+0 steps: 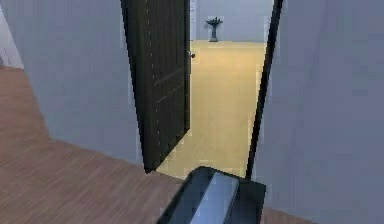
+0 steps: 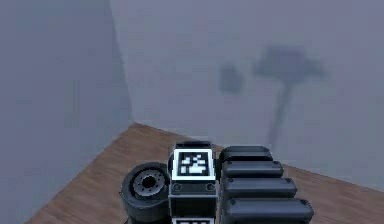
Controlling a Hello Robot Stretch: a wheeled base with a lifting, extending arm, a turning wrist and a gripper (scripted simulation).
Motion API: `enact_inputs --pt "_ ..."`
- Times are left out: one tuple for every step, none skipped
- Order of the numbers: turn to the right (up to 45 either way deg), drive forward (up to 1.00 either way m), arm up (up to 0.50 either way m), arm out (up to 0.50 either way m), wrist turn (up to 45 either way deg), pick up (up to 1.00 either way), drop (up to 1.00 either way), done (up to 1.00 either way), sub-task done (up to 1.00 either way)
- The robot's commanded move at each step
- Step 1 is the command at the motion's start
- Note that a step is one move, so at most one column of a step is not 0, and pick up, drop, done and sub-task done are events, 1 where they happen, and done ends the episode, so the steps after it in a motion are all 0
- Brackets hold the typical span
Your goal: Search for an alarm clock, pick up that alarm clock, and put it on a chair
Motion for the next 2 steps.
enact_inputs --pt "0.0 1.00 0.00 0.00 0.0 0.00 0.00 0.00 0.00" --pt "0.0 0.20 0.00 0.00 0.0 0.00 0.00 0.00 0.00"
